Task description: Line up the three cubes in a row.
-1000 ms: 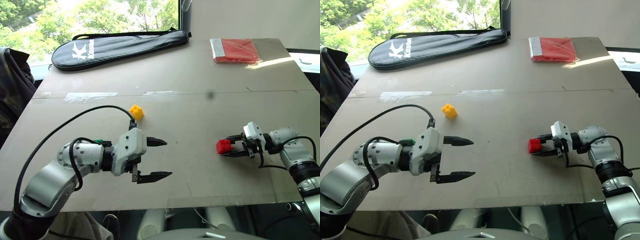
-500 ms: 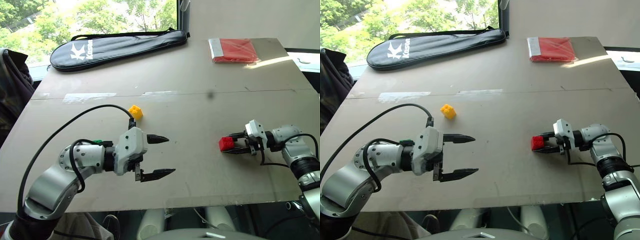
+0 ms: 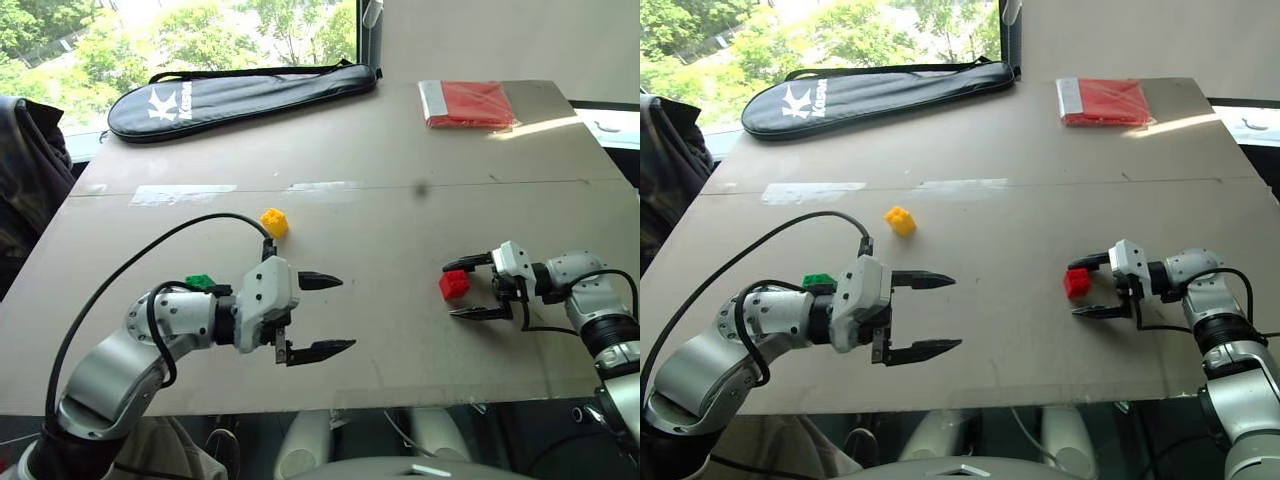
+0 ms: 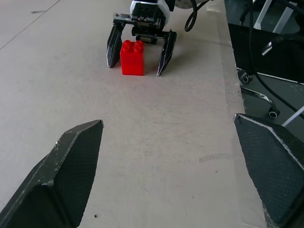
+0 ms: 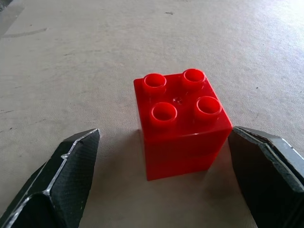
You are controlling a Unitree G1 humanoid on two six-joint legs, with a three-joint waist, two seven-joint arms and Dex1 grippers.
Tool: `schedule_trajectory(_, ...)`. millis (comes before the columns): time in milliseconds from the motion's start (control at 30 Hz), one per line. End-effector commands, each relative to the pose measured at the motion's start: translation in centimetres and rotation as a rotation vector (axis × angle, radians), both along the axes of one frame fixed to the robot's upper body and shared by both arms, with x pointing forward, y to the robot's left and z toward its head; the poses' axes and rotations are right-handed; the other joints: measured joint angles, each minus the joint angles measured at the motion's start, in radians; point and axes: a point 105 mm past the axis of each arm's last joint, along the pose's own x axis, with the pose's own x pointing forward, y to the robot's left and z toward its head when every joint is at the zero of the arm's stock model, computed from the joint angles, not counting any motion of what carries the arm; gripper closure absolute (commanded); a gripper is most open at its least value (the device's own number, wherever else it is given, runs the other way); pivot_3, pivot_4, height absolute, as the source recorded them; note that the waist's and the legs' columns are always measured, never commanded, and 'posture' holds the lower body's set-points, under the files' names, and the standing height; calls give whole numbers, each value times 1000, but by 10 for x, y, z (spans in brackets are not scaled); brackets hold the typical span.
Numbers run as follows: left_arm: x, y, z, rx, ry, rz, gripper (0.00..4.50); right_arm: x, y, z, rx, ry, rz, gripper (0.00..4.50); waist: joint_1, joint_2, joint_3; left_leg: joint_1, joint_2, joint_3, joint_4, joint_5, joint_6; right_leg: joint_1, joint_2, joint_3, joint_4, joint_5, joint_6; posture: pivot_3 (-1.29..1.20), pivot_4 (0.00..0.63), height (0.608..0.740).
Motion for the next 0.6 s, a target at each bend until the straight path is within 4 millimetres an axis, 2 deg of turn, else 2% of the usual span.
schedule_trajectory(33,-6,0,3,-25,-18,10,0,-7,-11,11,12,-38,15,38,-1,0,0,0,0,0,0,0,0,0,0,0,1,0,0,0,150,740)
schedule_trajectory(167,-6,8,-3,-66,-33,110,0,-5,-13,32,88,-103,-21,38,-3,0,0,-1,1,0,0,0,0,-2,0,0,3,0,0,0,150,740)
schedule_trajectory(333,3,27,-5,-230,-135,421,0,-13,-15,63,226,-113,-50,38,-1,1,1,0,2,1,0,-1,2,-2,-3,2,3,0,0,0,150,740)
schedule_trajectory(400,3,36,-11,-228,-188,530,0,-18,-13,72,285,-89,-48,38,1,1,0,0,2,0,0,-1,2,-2,-4,2,3,0,0,0,150,740)
schedule_trajectory(500,4,55,-20,-193,-250,719,0,-27,-12,79,350,-58,-45,38,4,0,0,-1,2,0,0,-2,3,-2,-4,4,3,0,0,0,150,740)
schedule_trajectory(600,4,92,-30,-155,-319,1014,0,-39,-14,80,392,-34,-41,38,6,0,0,0,1,0,1,-2,4,-1,-4,3,3,0,0,0,150,740)
